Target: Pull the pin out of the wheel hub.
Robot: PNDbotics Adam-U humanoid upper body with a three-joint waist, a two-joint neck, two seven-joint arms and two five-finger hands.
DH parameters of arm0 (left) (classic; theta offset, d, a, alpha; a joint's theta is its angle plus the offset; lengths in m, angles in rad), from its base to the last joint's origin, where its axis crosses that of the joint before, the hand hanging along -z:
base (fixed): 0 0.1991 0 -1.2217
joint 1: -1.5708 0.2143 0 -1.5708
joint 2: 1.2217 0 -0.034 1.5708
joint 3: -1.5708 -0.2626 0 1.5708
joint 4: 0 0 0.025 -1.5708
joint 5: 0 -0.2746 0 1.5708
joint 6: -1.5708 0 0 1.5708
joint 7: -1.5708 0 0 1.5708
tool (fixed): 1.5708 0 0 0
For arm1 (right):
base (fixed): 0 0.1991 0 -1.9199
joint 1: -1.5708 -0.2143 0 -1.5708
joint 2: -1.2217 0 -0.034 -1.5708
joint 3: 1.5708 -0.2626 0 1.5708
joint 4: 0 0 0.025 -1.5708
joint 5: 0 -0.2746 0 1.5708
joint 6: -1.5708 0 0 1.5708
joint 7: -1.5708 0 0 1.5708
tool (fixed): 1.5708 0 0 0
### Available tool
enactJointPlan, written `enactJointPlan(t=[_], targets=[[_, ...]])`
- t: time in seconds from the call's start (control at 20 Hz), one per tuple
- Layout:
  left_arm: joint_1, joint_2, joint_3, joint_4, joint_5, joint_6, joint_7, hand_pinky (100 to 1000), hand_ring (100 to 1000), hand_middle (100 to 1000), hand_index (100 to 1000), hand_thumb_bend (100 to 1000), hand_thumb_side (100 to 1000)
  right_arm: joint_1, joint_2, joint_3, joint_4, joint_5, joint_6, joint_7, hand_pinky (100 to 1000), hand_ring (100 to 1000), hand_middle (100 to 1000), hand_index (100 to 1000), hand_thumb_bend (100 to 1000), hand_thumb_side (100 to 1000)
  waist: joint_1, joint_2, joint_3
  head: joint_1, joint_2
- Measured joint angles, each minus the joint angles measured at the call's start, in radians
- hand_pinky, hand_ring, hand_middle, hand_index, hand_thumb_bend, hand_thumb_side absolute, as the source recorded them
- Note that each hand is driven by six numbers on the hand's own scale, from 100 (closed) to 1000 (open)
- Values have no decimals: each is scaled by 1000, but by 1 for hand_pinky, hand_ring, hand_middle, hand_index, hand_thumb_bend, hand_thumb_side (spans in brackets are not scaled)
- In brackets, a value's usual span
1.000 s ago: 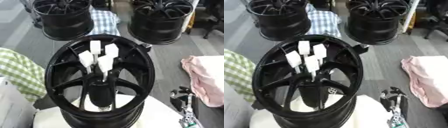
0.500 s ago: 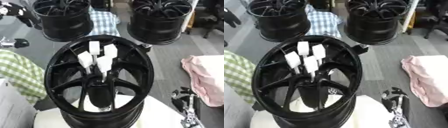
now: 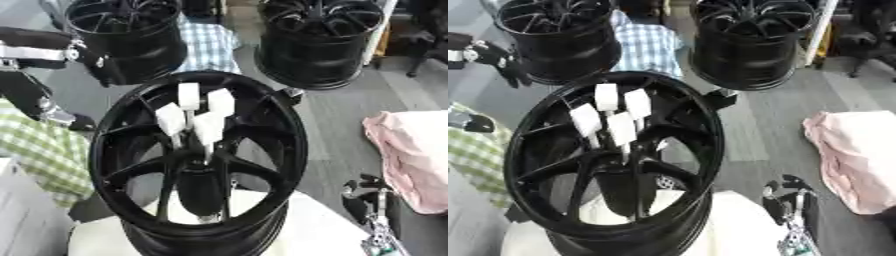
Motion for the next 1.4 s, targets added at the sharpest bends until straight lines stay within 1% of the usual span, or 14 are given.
enactJointPlan(t=[0.2,0.3,0.4,0.45,0.6,0.65,0.7,0.95,1.2,1.4], targets=[[-34,-35,-47,4,-45,-3,3,796,753,804,893,477,554,3,0,0,0,1,-1,1,661,510,618,751,100,208,0,-2,-1,-1,0],[-46,-52,-62,16,-60,-7,7,803,761,815,899,449,515,3,0,0,0,1,-1,2,661,510,618,752,100,209,1,-2,-1,-1,0],[-55,-68,-75,31,-68,-11,11,814,776,825,906,420,472,4,0,0,0,1,-2,2,661,510,618,751,100,209,2,-2,-2,-2,0],[-59,-75,-81,39,-71,-14,14,825,788,834,907,382,430,4,0,0,0,2,-2,2,661,510,618,751,100,208,2,-2,-2,-2,0],[-74,-97,-96,67,-83,-26,26,838,803,843,907,338,348,4,0,1,0,2,-2,2,661,510,618,751,100,209,4,-2,-4,-2,0],[-79,-104,-100,78,-87,-30,30,843,808,847,905,309,307,4,0,1,0,3,-2,3,661,510,618,751,100,209,4,-2,-5,-2,0],[-84,-111,-104,90,-91,-35,35,845,810,847,904,298,290,4,0,1,0,5,-2,3,661,510,618,751,100,209,5,-2,-6,-2,0],[-104,-145,-118,151,-114,-55,55,870,846,866,912,296,246,4,0,4,0,6,-4,4,661,510,618,751,100,210,6,-2,-8,-2,0],[-115,-169,-133,194,-139,-76,76,895,881,891,923,324,241,4,0,6,0,6,-6,6,661,510,618,751,100,210,7,-2,-14,-3,0],[-118,-183,-145,223,-168,-92,92,907,900,905,927,313,220,4,0,7,0,6,-7,7,661,510,618,751,100,211,9,-2,-17,-3,0]])
